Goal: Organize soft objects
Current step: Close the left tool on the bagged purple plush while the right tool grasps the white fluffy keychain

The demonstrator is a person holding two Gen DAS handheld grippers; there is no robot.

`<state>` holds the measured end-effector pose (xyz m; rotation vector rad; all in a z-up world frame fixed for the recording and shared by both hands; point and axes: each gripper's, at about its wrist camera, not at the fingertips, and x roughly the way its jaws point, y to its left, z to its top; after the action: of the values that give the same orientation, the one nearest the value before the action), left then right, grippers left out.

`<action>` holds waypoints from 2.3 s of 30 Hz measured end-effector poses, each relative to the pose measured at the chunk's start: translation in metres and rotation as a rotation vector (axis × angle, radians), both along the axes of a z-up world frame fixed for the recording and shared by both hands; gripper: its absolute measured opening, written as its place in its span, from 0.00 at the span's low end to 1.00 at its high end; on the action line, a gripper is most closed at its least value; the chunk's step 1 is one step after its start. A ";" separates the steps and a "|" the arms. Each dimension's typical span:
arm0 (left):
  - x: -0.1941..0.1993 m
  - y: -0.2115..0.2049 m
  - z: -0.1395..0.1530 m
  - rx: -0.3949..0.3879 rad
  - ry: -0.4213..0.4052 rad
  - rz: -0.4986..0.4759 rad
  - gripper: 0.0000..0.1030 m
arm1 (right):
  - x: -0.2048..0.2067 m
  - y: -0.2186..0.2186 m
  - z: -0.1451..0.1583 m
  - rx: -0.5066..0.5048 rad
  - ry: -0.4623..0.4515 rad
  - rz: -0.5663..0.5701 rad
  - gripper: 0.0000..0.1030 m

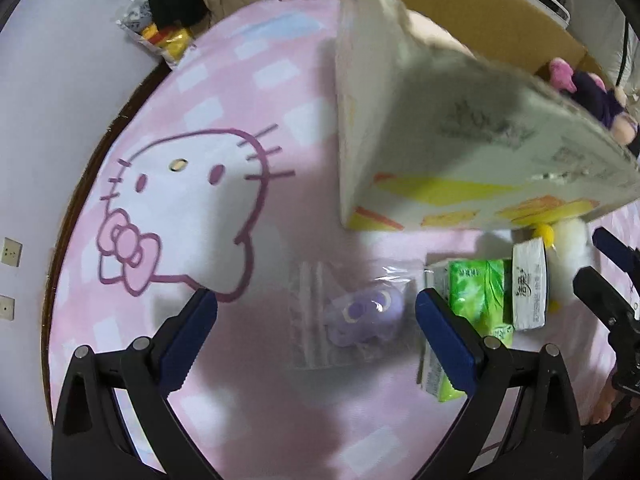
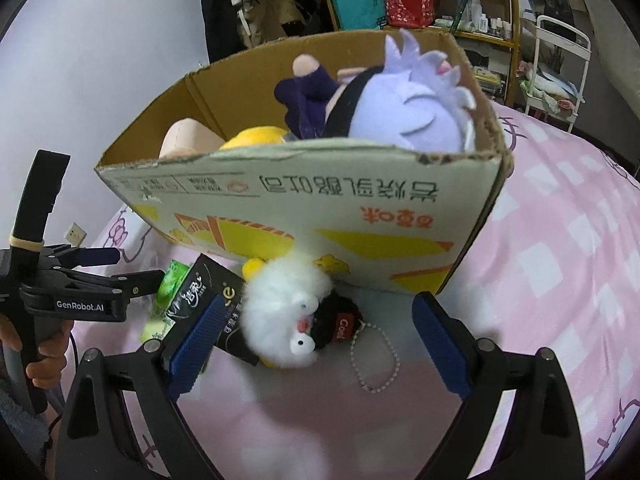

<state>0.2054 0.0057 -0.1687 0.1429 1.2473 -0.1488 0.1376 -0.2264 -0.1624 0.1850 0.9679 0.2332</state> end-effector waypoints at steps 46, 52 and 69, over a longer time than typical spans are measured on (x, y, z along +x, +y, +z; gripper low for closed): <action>-0.002 -0.011 -0.026 -0.008 0.012 -0.007 0.89 | 0.012 0.000 -0.010 -0.042 0.070 -0.030 0.52; -0.012 -0.016 -0.019 -0.015 -0.008 -0.029 0.75 | 0.011 0.000 -0.009 -0.030 0.069 -0.028 0.50; -0.032 0.010 0.004 -0.068 -0.060 0.066 0.72 | -0.007 -0.008 0.008 -0.038 0.003 -0.054 0.48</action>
<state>0.1735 0.0154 -0.1646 0.0467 1.1846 -0.1292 0.1307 -0.2340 -0.1542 0.1764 0.9688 0.1653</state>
